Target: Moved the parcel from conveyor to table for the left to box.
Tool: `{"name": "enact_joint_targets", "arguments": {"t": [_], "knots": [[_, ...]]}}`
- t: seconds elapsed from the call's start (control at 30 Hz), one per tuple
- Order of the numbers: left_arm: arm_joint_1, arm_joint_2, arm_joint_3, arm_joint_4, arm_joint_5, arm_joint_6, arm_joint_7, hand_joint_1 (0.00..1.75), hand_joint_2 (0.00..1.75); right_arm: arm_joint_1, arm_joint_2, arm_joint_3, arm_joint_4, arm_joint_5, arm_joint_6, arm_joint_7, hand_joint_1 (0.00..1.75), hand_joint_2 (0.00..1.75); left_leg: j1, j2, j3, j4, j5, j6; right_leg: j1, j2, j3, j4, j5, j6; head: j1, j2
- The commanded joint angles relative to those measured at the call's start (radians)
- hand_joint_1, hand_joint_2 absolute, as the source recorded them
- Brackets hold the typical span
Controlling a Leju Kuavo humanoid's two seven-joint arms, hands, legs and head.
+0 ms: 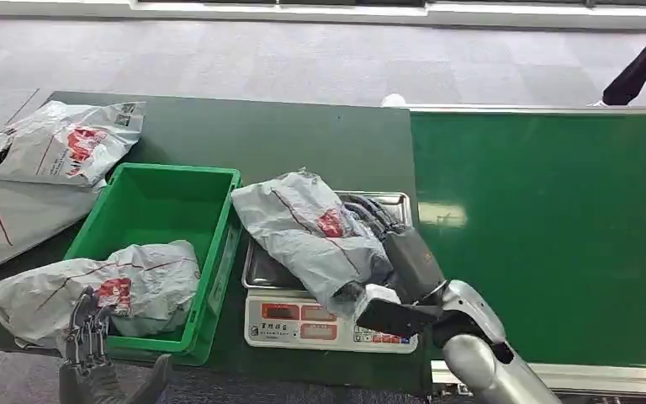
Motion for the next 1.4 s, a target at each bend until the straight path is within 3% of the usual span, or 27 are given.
{"name": "enact_joint_targets", "arguments": {"t": [0.03, 0.17, 0.27, 0.3, 0.33, 0.37, 0.4, 0.57, 0.63, 0.67, 0.7, 0.73, 0.8, 0.9, 0.97, 1.0, 1.27, 1.4], "knots": [[-0.123, 0.091, -0.001, -0.046, -0.152, -0.077, 0.174, 0.00, 1.75, 0.177, 0.043, -0.223, -0.064, -0.518, 0.133, 0.004, 0.00, 1.75, 0.000, -0.007, -0.001, -0.002, 0.002, 0.000, 0.001, -0.007, 0.001, -0.002, 0.000, -0.001, 0.000, 0.000], [-0.181, 0.088, -0.001, -0.018, -0.223, -0.126, 0.228, 0.00, 1.75, 0.204, 0.031, -0.261, -0.050, -0.574, 0.192, 0.056, 0.00, 1.75, 0.000, -0.004, -0.001, -0.001, 0.002, 0.000, 0.000, -0.005, 0.001, -0.001, 0.000, 0.000, 0.000, 0.000], [-0.292, 0.034, -0.002, 0.046, -0.299, -0.254, 0.304, 0.00, 1.75, 0.269, 0.052, -0.359, -0.062, -0.542, 0.189, 0.037, 0.00, 1.75, 0.000, -0.006, -0.001, -0.003, 0.003, 0.001, 0.000, -0.007, 0.002, -0.003, 0.002, -0.001, 0.000, 0.000], [-0.346, 0.014, -0.021, 0.077, -0.336, -0.293, 0.327, 0.00, 1.75, 0.282, 0.099, -0.414, -0.075, -0.574, 0.145, -0.047, 0.00, 1.75, 0.000, -0.008, 0.000, -0.002, 0.003, 0.001, 0.000, -0.009, 0.002, -0.002, 0.001, -0.001, 0.000, 0.000], [-0.386, -0.009, -0.035, 0.104, -0.364, -0.306, 0.351, 0.00, 1.75, 0.280, 0.111, -0.424, -0.087, -0.582, 0.132, -0.068, 0.00, 1.75, -0.001, -0.009, -0.001, -0.003, 0.004, 0.001, 0.000, -0.010, 0.002, -0.003, 0.002, -0.001, 0.000, 0.000], [-0.437, -0.016, -0.068, 0.138, -0.405, -0.353, 0.407, 0.00, 1.75, 0.280, 0.215, -0.519, -0.136, -0.493, -0.071, -0.259, 0.00, 1.75, -0.001, -0.008, -0.001, -0.001, 0.003, 0.001, -0.001, -0.009, 0.000, -0.001, 0.001, -0.001, 0.000, 0.000], [-0.487, -0.048, -0.090, 0.176, -0.422, -0.356, 0.433, 0.00, 1.75, 0.292, 0.203, -0.478, -0.187, -0.486, -0.168, -0.242, 0.00, 1.75, -0.001, -0.011, -0.002, -0.002, 0.005, 0.001, -0.002, -0.012, 0.000, -0.002, 0.002, 0.000, 0.000, 0.000], [-0.480, -0.038, -0.101, 0.167, -0.426, -0.347, 0.443, 0.00, 1.75, 0.292, 0.180, -0.445, -0.210, -0.491, -0.204, -0.208, 0.00, 1.75, -0.001, -0.007, -0.004, -0.003, 0.007, 0.003, -0.002, -0.009, -0.001, -0.004, 0.005, 0.000, 0.000, 0.000], [-0.476, -0.035, -0.100, 0.164, -0.427, -0.346, 0.443, 0.00, 1.75, 0.291, 0.179, -0.443, -0.204, -0.493, -0.208, -0.210, 0.00, 1.75, -0.001, 0.001, 0.000, -0.002, 0.004, 0.002, -0.002, 0.000, -0.001, -0.002, 0.005, -0.001, 0.000, 0.000], [-0.507, -0.040, -0.118, 0.186, -0.467, -0.369, 0.484, 0.00, 1.75, 0.293, 0.263, -0.493, -0.238, -0.434, -0.451, -0.401, 0.00, 1.75, -0.001, 0.003, -0.001, -0.002, 0.004, 0.002, -0.001, 0.002, -0.002, -0.002, 0.005, -0.001, 0.000, 0.000], [-0.556, -0.059, -0.141, 0.231, -0.502, -0.384, 0.520, 0.00, 1.75, 0.299, 0.274, -0.465, -0.329, -0.453, -0.624, -0.449, 0.00, 1.75, -0.001, 0.003, -0.001, -0.003, 0.005, 0.001, -0.001, 0.002, -0.002, -0.003, 0.006, -0.001, 0.000, 0.000], [-0.609, -0.078, -0.167, 0.287, -0.525, -0.385, 0.545, 0.00, 1.75, 0.316, 0.303, -0.473, -0.421, -0.386, -0.695, -0.449, 0.00, 1.75, -0.001, 0.000, -0.002, -0.003, 0.005, 0.001, -0.001, -0.001, -0.002, -0.002, 0.005, -0.002, 0.000, 0.000], [-0.727, -0.114, -0.228, 0.428, -0.602, -0.407, 0.620, 0.00, 1.75, 0.378, 0.354, -0.500, -0.472, -0.350, -0.695, -0.449, 0.00, 1.75, -0.002, -0.005, -0.006, 0.001, 0.005, 0.001, -0.002, -0.006, -0.006, 0.002, 0.003, -0.001, 0.000, 0.000], [-0.828, -0.158, -0.270, 0.574, -0.620, -0.414, 0.658, 0.00, 1.75, 0.405, 0.348, -0.516, -0.420, -0.427, -0.695, -0.449, 0.00, 1.75, -0.001, -0.019, -0.006, -0.002, 0.009, 0.002, -0.001, -0.020, -0.002, -0.003, 0.004, -0.001, 0.000, 0.000], [-0.903, -0.199, -0.314, 0.682, -0.687, -0.461, 0.729, 0.00, 1.75, 0.399, 0.346, -0.522, -0.373, -0.479, -0.695, -0.449, 0.00, 1.75, 0.000, -0.009, -0.003, -0.001, 0.006, 0.001, 0.000, -0.010, -0.002, -0.002, 0.004, -0.001, 0.000, 0.000], [-0.930, -0.216, -0.335, 0.725, -0.737, -0.469, 0.757, 0.00, 1.75, 0.404, 0.274, -0.448, -0.328, -0.475, -0.695, -0.449, 0.00, 1.75, 0.000, -0.010, -0.003, -0.002, 0.007, 0.002, 0.000, -0.011, 0.000, -0.004, 0.006, -0.001, 0.000, 0.000], [-1.049, -0.327, -0.382, 1.042, -0.922, -0.565, 0.874, 0.00, 1.75, 0.345, 0.273, -0.351, -0.289, -0.401, -0.695, -0.449, 0.00, 1.75, 0.000, -0.002, -0.004, -0.002, 0.007, 0.002, -0.003, -0.003, -0.003, -0.003, 0.009, 0.001, 0.000, 0.000], [-1.054, -0.337, -0.383, 1.071, -0.930, -0.553, 0.870, 0.00, 1.75, 0.339, 0.276, -0.349, -0.282, -0.398, -0.695, -0.449, 0.00, 1.75, 0.000, -0.001, -0.003, -0.004, 0.008, 0.002, -0.002, -0.001, -0.003, -0.005, 0.010, 0.000, 0.000, 0.000]]}}
